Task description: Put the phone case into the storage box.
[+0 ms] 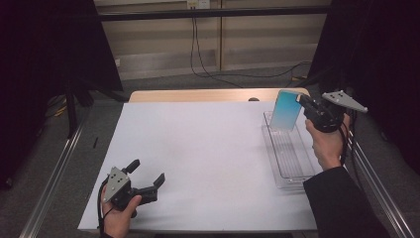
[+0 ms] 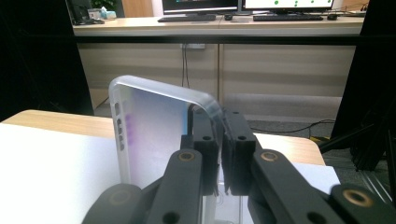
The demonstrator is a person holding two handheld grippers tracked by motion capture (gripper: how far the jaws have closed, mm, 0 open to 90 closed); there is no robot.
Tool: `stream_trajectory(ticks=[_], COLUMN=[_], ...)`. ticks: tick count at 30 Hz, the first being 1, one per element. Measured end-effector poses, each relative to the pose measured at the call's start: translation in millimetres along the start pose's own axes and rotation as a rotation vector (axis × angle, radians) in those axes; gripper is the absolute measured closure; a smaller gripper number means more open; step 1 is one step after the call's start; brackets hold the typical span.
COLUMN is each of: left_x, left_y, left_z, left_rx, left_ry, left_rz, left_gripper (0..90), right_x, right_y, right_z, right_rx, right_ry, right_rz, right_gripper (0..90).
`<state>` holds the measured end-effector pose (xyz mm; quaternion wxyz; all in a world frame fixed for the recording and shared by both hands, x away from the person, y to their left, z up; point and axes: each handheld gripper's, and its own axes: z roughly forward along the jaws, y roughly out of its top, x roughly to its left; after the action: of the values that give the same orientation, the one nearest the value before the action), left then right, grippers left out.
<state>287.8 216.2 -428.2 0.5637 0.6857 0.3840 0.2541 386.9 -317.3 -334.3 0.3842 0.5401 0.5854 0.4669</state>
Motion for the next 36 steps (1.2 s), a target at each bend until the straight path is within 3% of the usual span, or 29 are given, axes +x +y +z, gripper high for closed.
stream_trajectory(ticks=[28, 36], left_x=[1.1, 1.5], left_y=[-0.6, -0.8], left_z=[0.1, 0.3], left_rx=[0.006, 0.008], left_ry=[0.000, 0.000], left_rz=[0.010, 0.013], left_gripper=[2.7, 2.7], right_x=[1.6, 0.2], right_y=[-19.3, -27.2], right_z=[43.9, 56.2], right_rx=[0.050, 0.081], right_ry=[-0.101, -0.104], right_rz=[-0.071, -0.072], right_gripper=[85.4, 85.4])
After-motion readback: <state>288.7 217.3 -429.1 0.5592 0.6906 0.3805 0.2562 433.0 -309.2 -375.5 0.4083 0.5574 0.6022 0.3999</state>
